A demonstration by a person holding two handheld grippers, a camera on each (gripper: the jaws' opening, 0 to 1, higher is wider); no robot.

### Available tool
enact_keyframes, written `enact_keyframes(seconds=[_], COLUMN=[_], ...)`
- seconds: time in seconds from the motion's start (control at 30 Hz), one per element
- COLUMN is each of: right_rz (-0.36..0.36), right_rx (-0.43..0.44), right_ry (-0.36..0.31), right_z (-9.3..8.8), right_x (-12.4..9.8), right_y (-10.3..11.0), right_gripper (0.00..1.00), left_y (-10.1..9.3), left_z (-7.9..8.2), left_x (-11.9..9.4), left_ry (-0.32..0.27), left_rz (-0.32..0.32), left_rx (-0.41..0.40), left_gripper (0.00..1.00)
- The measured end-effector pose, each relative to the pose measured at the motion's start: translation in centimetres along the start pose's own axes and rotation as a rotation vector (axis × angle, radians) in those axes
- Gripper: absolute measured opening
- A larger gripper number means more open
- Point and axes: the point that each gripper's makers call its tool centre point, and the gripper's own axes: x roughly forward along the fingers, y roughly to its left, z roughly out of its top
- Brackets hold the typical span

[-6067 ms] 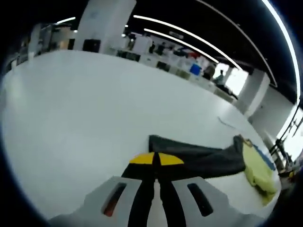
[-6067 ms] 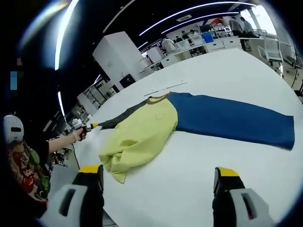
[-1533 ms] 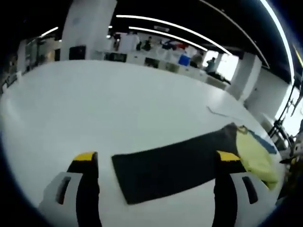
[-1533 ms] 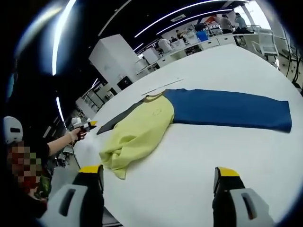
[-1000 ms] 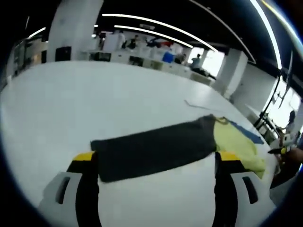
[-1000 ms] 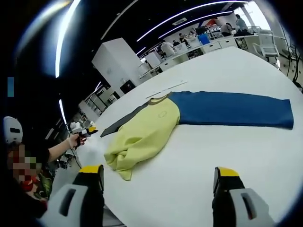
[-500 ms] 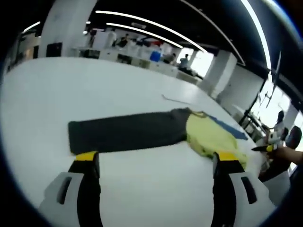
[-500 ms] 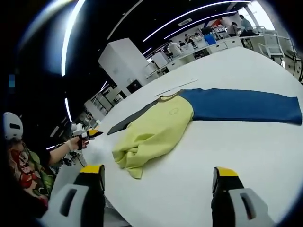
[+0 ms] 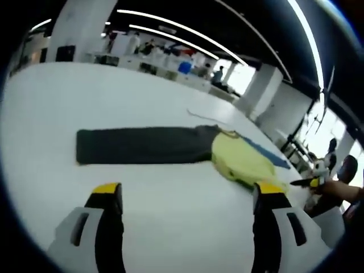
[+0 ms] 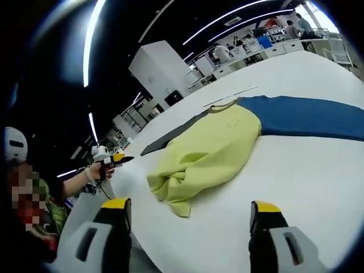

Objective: Fold the garment on the visible template until the final outline fits inside the template.

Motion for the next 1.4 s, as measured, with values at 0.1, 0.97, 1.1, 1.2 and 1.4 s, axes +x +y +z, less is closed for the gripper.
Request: enact_keyframes(seconds=[0.1, 0.97, 1.1, 1.2, 1.4], right_rz=[0.027, 0.083, 0.088, 0.087, 0.086], right_rx=[0.012, 0.272, 0.313, 0.332, 0.377], right_ry=[-0.001, -0.023, -0.038, -0.043, -0.038], right_z=[-0.1, -0.2, 0.4, 1.1, 3.1], right_x=[1.4, 6.0, 5.8, 5.7, 6.3], right_y=[0.6, 0.6, 0.4, 0.0, 1.4], right_gripper=[0.86, 0.24, 0.1, 0.0, 0.0], left_y=[0.2, -8.1, -8.6, -8.9, -9.1], left_z=[-0.4, -1.4, -1.5, -1.6, -1.8], left_x=[0.0, -1.3, -1.4, -1.4, -1.3], left_ry=[-0.003, -0.044, -0.041, -0.035, -0.035], left_rz=[0.008, -0.255, -0.274, -0.29, -0.298], left_rx=[-0.013, 0.098, 0.107, 0.112, 0.103], left_gripper=[0.9, 0.71, 0.7, 0.69, 0.67])
